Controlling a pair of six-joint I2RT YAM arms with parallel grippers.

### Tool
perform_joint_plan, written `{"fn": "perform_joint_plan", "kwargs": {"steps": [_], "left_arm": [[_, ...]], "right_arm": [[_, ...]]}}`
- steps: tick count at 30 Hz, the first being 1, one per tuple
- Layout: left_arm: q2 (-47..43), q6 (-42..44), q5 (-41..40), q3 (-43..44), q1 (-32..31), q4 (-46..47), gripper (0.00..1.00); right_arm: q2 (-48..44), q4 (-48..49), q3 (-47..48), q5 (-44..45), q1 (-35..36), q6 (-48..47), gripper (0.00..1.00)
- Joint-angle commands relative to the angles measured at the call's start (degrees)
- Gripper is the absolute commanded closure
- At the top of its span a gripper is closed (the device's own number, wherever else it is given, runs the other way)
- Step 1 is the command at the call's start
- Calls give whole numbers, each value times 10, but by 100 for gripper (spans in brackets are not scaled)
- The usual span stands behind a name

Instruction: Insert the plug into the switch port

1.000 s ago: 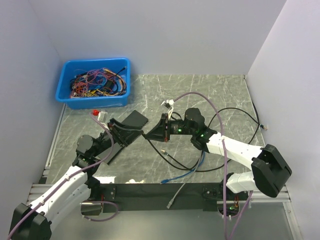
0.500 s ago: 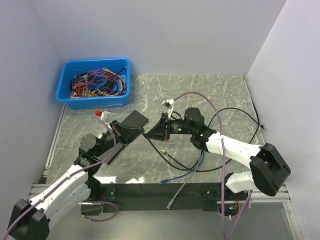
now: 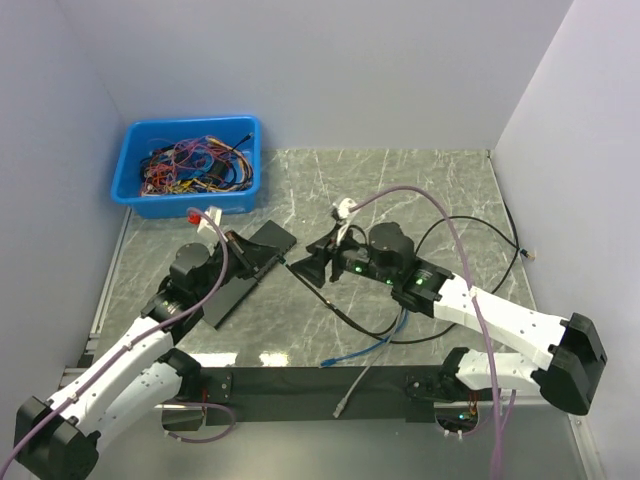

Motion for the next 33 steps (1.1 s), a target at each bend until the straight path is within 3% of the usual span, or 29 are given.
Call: {"fn": "perform_joint_plan", "kwargs": {"steps": [1, 11, 33], "left_arm": [[12, -23, -22, 27, -3, -41, 100], [-5, -20, -26, 27, -4, -60, 99], [5, -23, -21, 25, -4, -52, 99]], "right_arm": [[22, -68, 51, 125, 35, -70, 34], [97, -65, 93, 145, 53, -64, 56], [155, -53, 121, 114, 70, -55, 55]]}}
